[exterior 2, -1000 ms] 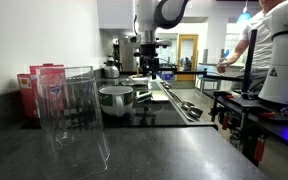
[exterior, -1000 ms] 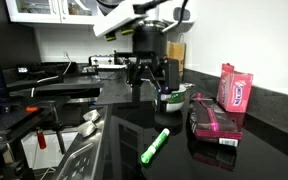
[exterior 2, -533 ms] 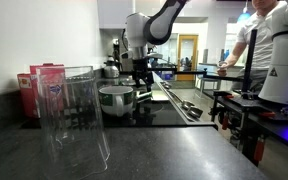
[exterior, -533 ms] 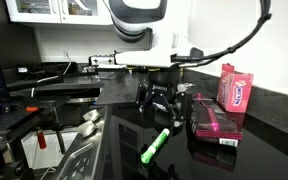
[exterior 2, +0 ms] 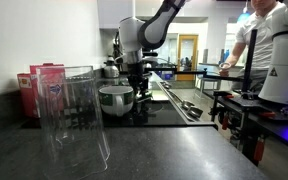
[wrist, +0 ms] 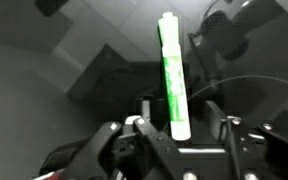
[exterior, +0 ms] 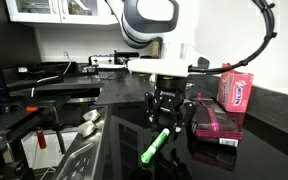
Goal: Put the marker inside the white cup
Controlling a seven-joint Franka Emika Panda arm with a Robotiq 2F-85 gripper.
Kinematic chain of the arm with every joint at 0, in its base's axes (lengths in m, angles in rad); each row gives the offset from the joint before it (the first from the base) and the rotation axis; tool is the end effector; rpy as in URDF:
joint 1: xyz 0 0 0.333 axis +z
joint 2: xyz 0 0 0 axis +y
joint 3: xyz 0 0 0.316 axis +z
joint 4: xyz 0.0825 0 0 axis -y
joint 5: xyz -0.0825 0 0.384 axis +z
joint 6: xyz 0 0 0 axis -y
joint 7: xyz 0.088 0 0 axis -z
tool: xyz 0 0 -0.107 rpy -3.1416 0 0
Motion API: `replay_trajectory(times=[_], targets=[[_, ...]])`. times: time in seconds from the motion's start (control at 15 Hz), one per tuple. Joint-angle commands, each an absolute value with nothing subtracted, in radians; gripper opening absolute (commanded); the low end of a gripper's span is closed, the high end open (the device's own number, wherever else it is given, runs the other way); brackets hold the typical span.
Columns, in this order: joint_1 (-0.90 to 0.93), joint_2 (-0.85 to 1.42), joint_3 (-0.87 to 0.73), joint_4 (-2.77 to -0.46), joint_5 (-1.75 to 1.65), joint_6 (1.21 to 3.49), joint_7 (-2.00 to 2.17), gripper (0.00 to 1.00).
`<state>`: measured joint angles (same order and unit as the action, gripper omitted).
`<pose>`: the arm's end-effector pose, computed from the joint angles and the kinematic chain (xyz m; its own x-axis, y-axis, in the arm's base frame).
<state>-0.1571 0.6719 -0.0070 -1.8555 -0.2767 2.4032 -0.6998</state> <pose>0.6156 -0.1037 0.1458 0.7150 0.6663 -0.2119 0.6866 -0.7263 0.0329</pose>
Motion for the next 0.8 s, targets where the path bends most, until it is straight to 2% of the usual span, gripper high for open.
replay_trajectory(times=[0.0, 0.27, 0.33, 0.4, 0.73], targets=[[-0.160, 0.695, 0.004, -1.823, -0.303, 2.348, -0.707, 0.31], [-0.156, 0.709, -0.005, -1.813, -0.315, 2.332, -0.691, 0.02], [-0.159, 0.707, 0.000, -1.812, -0.310, 2.330, -0.693, 0.01], [-0.165, 0.700, 0.008, -1.821, -0.300, 2.334, -0.697, 0.05], [-0.233, 0.586, 0.129, -1.922, -0.124, 2.446, -0.714, 0.05]])
